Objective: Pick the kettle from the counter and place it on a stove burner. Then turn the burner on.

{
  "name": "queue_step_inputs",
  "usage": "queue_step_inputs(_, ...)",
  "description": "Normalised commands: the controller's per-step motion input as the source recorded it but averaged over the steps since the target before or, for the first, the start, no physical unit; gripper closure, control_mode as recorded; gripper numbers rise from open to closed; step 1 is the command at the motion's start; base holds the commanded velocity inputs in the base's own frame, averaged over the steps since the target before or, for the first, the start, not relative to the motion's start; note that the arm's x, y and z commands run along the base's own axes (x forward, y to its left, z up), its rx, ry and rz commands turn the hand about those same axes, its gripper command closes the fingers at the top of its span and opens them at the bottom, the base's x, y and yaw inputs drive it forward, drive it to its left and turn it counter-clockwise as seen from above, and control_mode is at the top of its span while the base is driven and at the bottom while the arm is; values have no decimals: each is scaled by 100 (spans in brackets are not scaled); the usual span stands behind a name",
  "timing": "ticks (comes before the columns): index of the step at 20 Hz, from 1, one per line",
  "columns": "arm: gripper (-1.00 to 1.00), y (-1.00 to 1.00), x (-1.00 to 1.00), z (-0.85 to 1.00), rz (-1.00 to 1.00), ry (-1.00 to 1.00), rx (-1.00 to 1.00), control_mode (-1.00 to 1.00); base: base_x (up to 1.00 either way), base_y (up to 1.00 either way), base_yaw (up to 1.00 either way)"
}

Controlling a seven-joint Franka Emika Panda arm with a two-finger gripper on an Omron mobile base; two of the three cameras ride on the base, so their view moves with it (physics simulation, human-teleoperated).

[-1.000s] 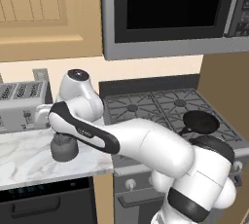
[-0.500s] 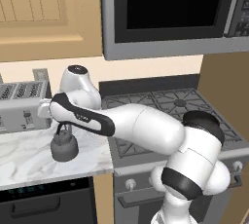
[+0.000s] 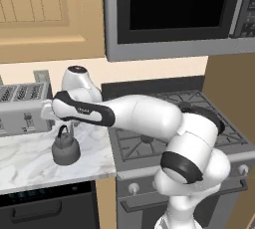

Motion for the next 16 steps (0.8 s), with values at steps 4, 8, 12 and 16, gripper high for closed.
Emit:
queue_step_inputs(4,-100,0,7,-28,-3,12,-4,-100,0,0,0)
queue_step_inputs(8,-100,0,0,-27,-1,10,-3,-100,0,0,0)
queue_step_inputs(12,-100,0,0,-18,-1,6,-3,-100,0,0,0)
queue_step_inputs(16,-100,8,8,-5,0,0,0,-100,0,0,0)
